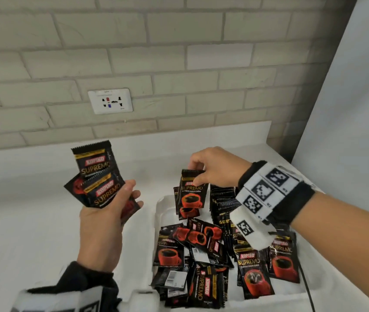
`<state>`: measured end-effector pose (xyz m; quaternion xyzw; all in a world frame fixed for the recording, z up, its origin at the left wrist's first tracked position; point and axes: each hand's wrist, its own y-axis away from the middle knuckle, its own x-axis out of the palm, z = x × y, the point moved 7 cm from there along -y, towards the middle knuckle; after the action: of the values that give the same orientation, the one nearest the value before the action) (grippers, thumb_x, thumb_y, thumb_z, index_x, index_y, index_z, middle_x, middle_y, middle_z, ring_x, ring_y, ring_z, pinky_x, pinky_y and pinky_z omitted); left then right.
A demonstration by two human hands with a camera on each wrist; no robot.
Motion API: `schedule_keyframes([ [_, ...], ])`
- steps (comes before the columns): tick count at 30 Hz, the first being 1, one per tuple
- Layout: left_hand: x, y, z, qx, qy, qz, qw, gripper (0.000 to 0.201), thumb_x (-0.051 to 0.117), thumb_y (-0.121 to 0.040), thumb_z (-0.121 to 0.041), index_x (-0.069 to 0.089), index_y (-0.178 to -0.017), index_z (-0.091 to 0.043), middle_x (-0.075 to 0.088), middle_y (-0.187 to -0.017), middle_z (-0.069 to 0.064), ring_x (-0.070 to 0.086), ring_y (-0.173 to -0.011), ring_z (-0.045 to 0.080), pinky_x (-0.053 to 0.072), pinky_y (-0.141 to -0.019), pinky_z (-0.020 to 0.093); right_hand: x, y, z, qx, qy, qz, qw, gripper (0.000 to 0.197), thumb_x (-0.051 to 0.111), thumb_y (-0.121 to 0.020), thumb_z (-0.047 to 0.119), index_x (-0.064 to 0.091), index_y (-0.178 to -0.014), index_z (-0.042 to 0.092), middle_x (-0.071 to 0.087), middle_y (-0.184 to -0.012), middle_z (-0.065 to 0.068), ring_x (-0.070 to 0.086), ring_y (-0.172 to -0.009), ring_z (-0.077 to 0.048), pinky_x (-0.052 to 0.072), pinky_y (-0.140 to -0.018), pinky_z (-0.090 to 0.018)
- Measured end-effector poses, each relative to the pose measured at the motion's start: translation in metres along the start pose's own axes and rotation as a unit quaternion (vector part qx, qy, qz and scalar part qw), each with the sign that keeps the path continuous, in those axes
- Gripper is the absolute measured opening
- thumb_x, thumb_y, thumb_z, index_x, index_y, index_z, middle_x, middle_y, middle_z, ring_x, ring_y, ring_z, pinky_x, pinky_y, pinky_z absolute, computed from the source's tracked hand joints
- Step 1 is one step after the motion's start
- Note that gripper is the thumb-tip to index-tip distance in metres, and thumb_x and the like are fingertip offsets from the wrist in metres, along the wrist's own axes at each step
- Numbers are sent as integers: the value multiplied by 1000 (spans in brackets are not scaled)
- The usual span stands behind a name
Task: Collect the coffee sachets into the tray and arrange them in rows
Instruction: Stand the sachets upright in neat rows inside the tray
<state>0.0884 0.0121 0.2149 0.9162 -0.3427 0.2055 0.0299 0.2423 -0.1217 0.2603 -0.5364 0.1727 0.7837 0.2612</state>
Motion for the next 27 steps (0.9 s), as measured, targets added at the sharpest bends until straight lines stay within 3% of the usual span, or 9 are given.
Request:
schedule_keyframes([
  [2,-5,0,1,-3,7,-3,1000,31,67,-74,-11,62,-103,1,67,-79,0,69,-68,10,57,-59,22,21,-11,-6,8,44,46,998,25,67,-83,18,60,-106,13,59,-105,1,48,-86,-10,39,-77,-23],
  [6,-7,1,9,-21,3,0,1000,21,64,-79,-3,64,-100,1,69,-76,-1,69,-68,12,58,-61,25,47,-26,-11,20,102,96,990,25,67,-82,15,57,-104,13,59,-109,-5,50,-88,-17,40,-75,-28],
  [10,-6,1,13,-36,-4,5,999,15,64,-79,-3,65,-94,-4,71,-72,-3,69,-67,12,59,-61,26,66,-35,-12,29,162,150,975,34,65,-84,10,53,-115,9,56,-117,-10,56,-104,-26,45,-82,-31],
  [14,-5,1,17,-51,-1,14,999,11,63,-79,-2,65,-88,-7,71,-71,-4,69,-66,11,59,-61,26,77,-40,-14,27,174,157,972,35,66,-82,7,54,-115,7,57,-116,-12,59,-102,-29,46,-78,-31],
  [18,-3,2,21,-66,1,28,997,17,66,-69,-8,65,-86,-8,71,-70,-3,68,-62,10,58,-57,24,81,-43,-18,28,178,148,972,33,67,-82,10,54,-112,6,58,-114,-12,60,-99,-29,45,-73,-31],
  [23,0,4,31,-121,17,36,992,7,59,-83,-8,65,-85,-9,73,-73,0,70,-68,16,59,-58,28,64,-42,-24,46,111,103,987,33,69,-81,20,54,-109,14,55,-112,-5,56,-97,-22,45,-79,-30],
  [25,3,6,35,-146,35,42,988,12,52,-90,-14,63,-86,-11,74,-77,2,70,-69,17,59,-58,30,49,-39,-25,53,99,68,991,29,67,-82,25,54,-107,18,53,-105,0,55,-97,-20,47,-84,-32],
  [27,7,9,39,-175,57,53,981,20,45,-94,-20,62,-90,-10,74,-81,6,71,-68,18,59,-60,33,32,-31,-23,48,71,20,996,20,64,-85,28,55,-102,21,52,-98,6,53,-93,-15,44,-81,-28],
])
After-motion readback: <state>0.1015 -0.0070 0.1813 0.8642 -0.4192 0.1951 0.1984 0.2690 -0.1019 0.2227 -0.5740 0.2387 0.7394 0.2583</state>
